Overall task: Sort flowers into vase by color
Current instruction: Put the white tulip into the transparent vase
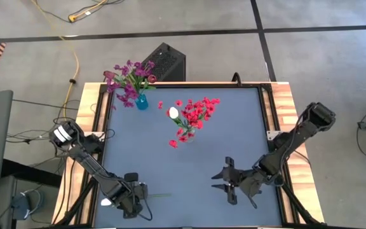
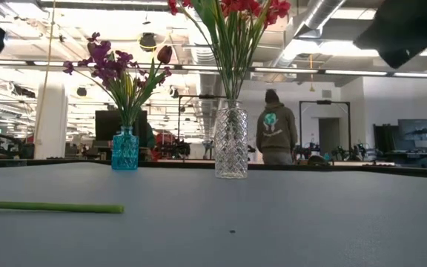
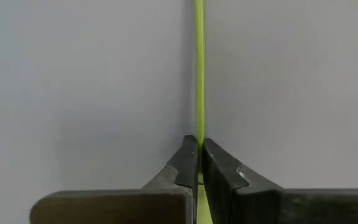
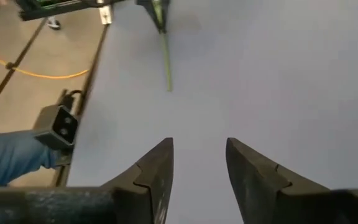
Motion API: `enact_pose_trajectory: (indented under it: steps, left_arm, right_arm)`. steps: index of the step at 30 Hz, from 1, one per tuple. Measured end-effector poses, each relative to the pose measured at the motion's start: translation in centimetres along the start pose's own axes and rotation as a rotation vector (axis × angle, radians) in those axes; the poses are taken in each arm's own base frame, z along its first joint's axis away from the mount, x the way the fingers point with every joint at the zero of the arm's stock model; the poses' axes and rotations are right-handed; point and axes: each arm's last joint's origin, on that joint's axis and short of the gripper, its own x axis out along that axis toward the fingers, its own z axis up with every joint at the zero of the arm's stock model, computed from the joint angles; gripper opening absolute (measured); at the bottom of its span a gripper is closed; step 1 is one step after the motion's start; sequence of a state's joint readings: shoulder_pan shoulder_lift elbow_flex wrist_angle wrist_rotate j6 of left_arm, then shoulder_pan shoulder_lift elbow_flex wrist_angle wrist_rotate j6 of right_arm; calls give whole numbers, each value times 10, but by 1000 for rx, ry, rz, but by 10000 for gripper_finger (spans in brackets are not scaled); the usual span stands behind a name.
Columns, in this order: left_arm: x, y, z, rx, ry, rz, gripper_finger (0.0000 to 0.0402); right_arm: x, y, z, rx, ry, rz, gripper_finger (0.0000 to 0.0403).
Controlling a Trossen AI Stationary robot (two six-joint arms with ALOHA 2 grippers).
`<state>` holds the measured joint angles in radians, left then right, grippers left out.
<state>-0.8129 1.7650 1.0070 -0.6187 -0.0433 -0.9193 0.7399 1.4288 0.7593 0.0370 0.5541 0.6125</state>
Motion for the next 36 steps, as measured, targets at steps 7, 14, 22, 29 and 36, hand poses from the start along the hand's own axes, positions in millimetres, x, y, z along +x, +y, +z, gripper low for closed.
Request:
enact_pose_trajectory:
  steps: [7,14,22,29,36]
  left_arm:
    - [-11,14,44,-35,-109,9,0]
    - [-20,31,92,-240,-199,-205,0]
    - [-35,34,129,-334,-509,-363,0]
    - [-37,47,139,-456,-540,-373,0]
    - [-37,58,146,-551,-500,-424,0]
  right_arm:
    - [-6,13,3,-81,-65,78,162]
    - [-16,26,-6,-264,-65,133,162]
    - [-21,33,-10,-680,-109,155,162]
    - [-12,22,-1,-837,-124,95,162]
    - [2,18,10,-905,-171,46,162]
